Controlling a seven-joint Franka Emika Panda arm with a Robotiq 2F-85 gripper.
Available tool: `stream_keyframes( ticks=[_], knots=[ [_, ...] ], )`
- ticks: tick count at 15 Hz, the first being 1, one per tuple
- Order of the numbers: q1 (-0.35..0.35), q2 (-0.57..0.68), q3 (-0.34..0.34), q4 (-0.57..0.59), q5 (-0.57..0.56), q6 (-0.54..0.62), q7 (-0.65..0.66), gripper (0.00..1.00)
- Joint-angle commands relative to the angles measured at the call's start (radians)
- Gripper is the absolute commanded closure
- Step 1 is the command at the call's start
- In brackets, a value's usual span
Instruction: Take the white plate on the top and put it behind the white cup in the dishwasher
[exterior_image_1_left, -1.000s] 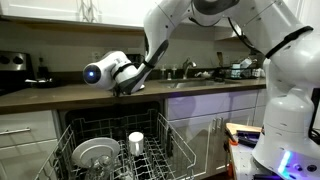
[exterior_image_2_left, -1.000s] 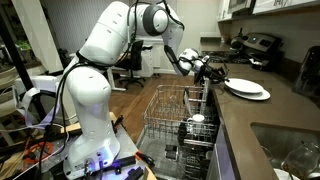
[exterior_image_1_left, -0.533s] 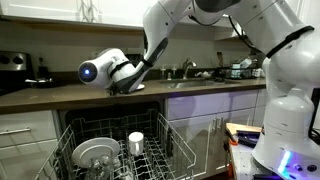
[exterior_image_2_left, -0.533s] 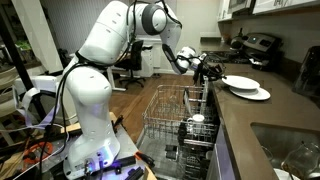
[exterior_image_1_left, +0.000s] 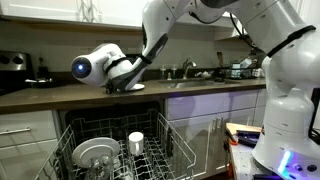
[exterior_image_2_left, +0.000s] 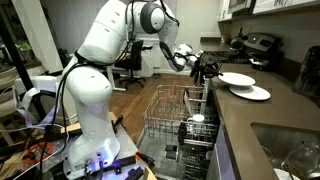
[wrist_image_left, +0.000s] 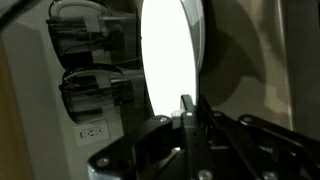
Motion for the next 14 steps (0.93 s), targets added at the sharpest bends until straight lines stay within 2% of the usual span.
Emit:
stream_keyframes(
  ticks=[1, 5, 14],
  knots=[
    [0.002, 0.004, 0.000, 0.001, 0.002, 0.000, -0.001, 0.92],
    [0.004, 0.016, -0.001, 0.001, 0.002, -0.004, -0.001, 0.92],
    [0.056, 0.034, 0.003, -0.002, -0.027, -0.033, 0.005, 0.93]
  ],
)
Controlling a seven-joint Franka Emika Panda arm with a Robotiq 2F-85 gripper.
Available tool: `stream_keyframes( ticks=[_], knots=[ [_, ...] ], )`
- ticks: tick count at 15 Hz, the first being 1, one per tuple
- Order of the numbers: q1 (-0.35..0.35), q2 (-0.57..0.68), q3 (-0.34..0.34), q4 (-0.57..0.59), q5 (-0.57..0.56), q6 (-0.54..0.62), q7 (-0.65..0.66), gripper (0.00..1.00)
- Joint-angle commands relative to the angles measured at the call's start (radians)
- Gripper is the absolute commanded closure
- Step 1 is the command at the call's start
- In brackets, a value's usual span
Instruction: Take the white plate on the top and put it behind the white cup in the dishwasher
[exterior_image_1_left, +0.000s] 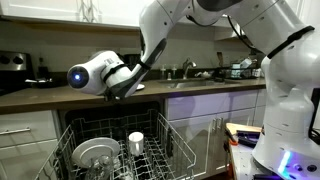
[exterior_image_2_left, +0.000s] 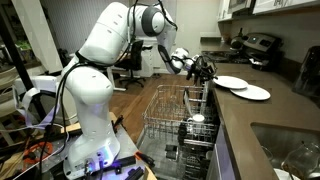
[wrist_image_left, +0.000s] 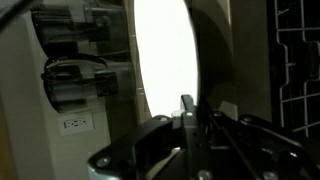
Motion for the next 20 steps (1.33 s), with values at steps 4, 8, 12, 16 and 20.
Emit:
stream_keyframes(
  ticks=[4, 8, 12, 16, 20],
  knots=[
    [0.048, -0.009, -0.009, -0.001, -0.041, -0.058, 0.002, 0.93],
    [0.071, -0.010, -0.010, -0.001, -0.058, -0.105, 0.005, 0.93],
    [0.082, -0.015, -0.001, -0.006, -0.085, -0.140, 0.008, 0.93],
    [0.087, -0.036, 0.017, -0.017, -0.081, -0.119, 0.017, 0.93],
    [0.112, -0.050, 0.026, -0.019, -0.102, -0.132, 0.020, 0.93]
  ],
)
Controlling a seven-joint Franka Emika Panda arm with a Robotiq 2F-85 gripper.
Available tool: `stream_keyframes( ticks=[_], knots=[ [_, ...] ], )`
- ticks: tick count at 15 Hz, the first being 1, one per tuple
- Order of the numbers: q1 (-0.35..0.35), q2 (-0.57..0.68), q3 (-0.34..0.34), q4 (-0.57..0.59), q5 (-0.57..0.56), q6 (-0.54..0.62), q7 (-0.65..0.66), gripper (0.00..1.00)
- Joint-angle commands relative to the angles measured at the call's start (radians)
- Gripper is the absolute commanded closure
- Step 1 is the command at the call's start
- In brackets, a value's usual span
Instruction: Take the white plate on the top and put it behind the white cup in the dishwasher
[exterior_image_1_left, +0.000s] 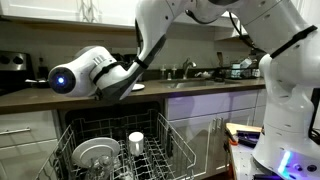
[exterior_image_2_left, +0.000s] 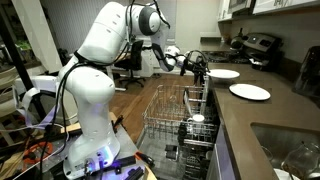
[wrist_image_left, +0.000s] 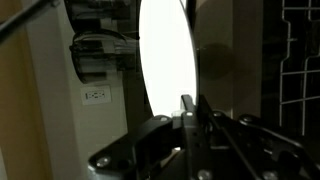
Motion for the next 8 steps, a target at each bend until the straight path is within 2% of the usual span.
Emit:
stream_keyframes(
  ticks=[1, 2, 3, 8],
  knots=[
    [0.027, -0.041, 0.006, -0.022, -0.061, -0.032, 0.019, 0.93],
    [0.024, -0.051, 0.012, -0.030, -0.068, -0.017, 0.023, 0.93],
    [0.008, -0.007, 0.021, 0.003, -0.032, -0.008, 0.000, 0.93],
    [0.012, -0.016, 0.027, 0.002, -0.035, -0.007, 0.000, 0.93]
  ],
)
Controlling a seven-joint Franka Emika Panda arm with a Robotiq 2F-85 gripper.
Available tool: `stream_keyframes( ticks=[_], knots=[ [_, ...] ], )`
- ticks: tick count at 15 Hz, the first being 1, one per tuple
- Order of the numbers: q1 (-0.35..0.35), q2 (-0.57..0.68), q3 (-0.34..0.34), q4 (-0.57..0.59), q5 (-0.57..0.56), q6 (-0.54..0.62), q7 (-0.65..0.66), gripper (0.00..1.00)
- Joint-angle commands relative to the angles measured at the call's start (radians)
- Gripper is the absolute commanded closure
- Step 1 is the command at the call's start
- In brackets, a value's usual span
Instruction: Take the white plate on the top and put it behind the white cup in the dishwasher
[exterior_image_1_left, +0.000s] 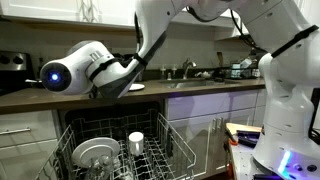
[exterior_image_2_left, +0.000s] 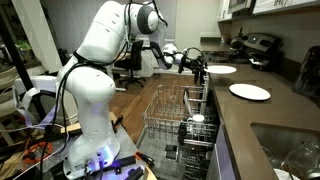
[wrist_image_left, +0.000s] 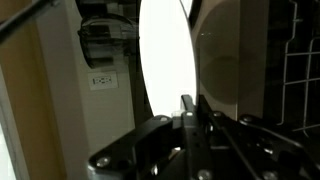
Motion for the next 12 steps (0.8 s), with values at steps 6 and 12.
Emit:
stream_keyframes(
  ticks=[6, 12],
  knots=[
    [0.032, -0.028, 0.019, -0.049, -0.004, -0.102, -0.001, 0.93],
    [0.075, -0.077, 0.064, -0.123, 0.011, -0.240, 0.014, 0.93]
  ],
)
